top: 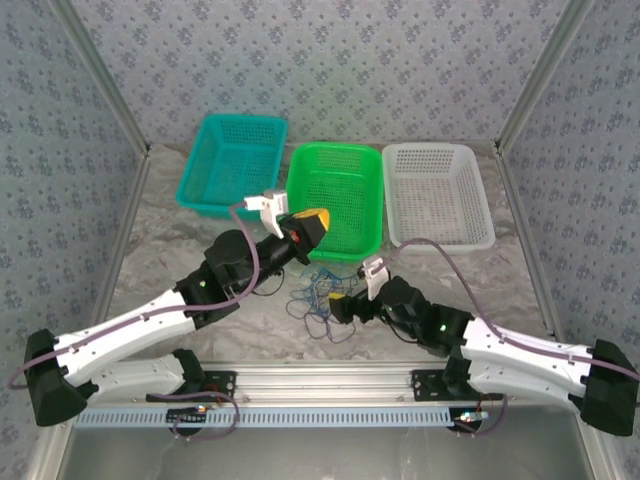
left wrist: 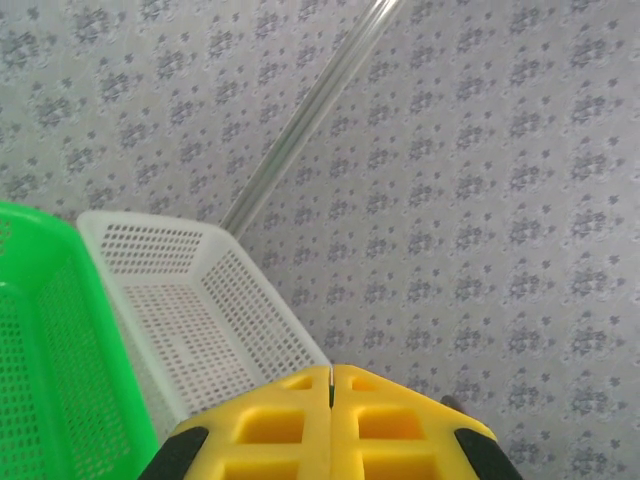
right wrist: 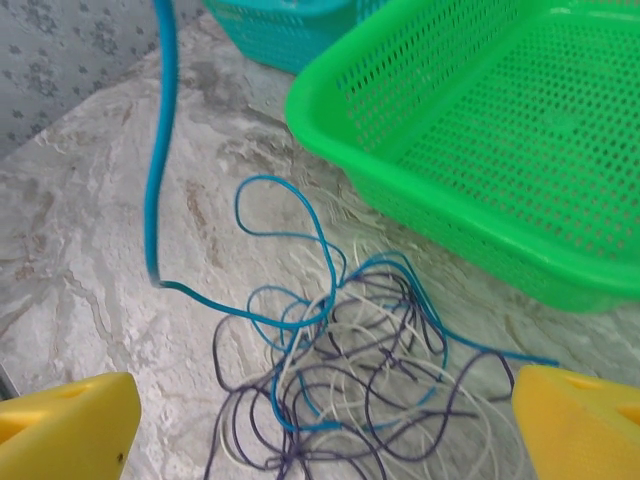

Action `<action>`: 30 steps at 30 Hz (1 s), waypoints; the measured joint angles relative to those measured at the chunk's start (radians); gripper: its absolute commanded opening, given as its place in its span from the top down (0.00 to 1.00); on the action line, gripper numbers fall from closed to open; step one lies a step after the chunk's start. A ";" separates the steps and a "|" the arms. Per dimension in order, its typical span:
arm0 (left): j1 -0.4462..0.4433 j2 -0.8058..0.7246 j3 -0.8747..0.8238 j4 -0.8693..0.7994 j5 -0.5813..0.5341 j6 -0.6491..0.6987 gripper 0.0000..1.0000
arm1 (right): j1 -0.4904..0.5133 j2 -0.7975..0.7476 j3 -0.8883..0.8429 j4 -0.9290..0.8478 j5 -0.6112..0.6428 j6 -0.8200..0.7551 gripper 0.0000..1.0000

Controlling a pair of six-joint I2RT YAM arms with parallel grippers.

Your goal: Untangle the cables

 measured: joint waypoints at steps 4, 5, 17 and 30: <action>0.000 0.009 0.032 0.001 0.015 0.008 1.00 | -0.015 0.087 0.054 0.037 0.008 -0.021 0.08; 0.000 0.011 0.036 0.001 0.019 0.008 1.00 | -0.018 0.104 0.065 0.048 0.008 -0.024 0.08; 0.000 0.030 0.082 -0.015 0.049 0.008 1.00 | -0.091 0.204 0.131 0.140 -0.033 -0.071 0.39; 0.001 -0.016 0.146 -0.076 0.039 0.095 1.00 | -0.128 0.175 0.403 -0.105 -0.077 -0.097 1.00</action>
